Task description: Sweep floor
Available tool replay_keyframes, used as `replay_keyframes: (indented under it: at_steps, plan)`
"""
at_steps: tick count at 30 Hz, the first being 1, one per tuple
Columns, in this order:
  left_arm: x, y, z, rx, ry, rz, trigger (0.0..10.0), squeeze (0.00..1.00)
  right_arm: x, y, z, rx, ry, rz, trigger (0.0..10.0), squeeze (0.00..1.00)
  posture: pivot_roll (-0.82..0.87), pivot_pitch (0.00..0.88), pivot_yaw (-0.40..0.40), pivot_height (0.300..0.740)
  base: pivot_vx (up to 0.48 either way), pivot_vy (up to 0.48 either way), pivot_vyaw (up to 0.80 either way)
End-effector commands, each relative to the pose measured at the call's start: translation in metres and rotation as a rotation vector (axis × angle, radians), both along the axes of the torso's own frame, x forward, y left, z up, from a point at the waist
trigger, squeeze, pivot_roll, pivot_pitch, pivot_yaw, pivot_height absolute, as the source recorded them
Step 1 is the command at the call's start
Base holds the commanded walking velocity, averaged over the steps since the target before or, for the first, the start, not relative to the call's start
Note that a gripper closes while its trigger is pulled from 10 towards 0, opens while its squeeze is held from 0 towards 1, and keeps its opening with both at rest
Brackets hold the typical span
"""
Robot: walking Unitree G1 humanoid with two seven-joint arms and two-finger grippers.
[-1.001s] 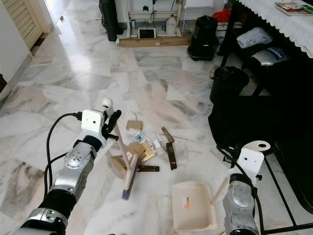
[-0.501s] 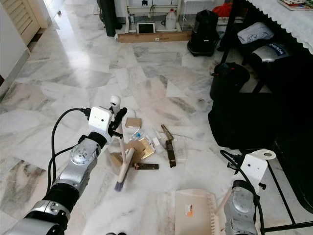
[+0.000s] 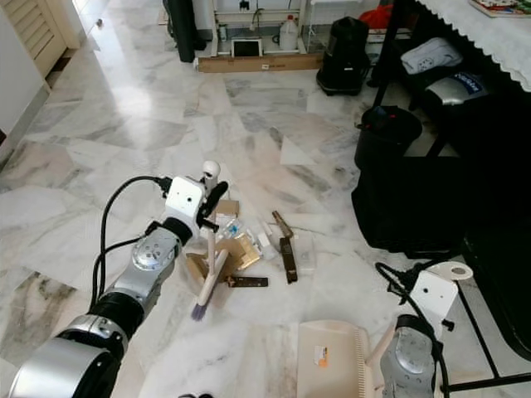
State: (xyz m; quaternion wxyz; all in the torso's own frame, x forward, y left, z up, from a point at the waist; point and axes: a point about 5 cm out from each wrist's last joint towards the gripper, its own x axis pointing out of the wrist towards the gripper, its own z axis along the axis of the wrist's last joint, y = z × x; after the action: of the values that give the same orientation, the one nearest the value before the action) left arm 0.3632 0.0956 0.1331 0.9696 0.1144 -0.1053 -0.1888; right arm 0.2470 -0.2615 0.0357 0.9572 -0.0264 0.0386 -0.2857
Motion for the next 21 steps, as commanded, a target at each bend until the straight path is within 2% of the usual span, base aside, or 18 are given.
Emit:
replay_keyframes:
  at_steps: [1,5,14,21]
  plan:
    - [0.002,-0.003,0.006,0.002,-0.034,-0.007,10.0,0.00,0.000,0.000,0.006,0.000,-0.029,-0.005,10.0,0.00,-0.06,0.145,0.001,0.740,0.000,0.000,0.00]
    - [0.001,-0.002,0.002,-0.022,-0.018,0.004,10.0,0.00,0.000,0.002,0.006,0.002,-0.032,0.002,10.0,0.00,-0.06,0.153,-0.002,0.740,0.000,0.000,0.00]
    - [0.000,-0.011,-0.006,-0.015,0.034,-0.023,10.0,0.00,-0.003,0.004,0.006,0.004,-0.032,0.008,10.0,0.00,-0.07,0.180,-0.002,0.740,0.000,0.000,0.00]
    - [-0.001,-0.012,-0.011,-0.086,0.104,-0.101,10.0,0.00,-0.006,0.006,0.003,0.011,-0.016,0.007,10.0,0.00,-0.06,0.192,-0.002,0.740,0.000,0.000,0.00]
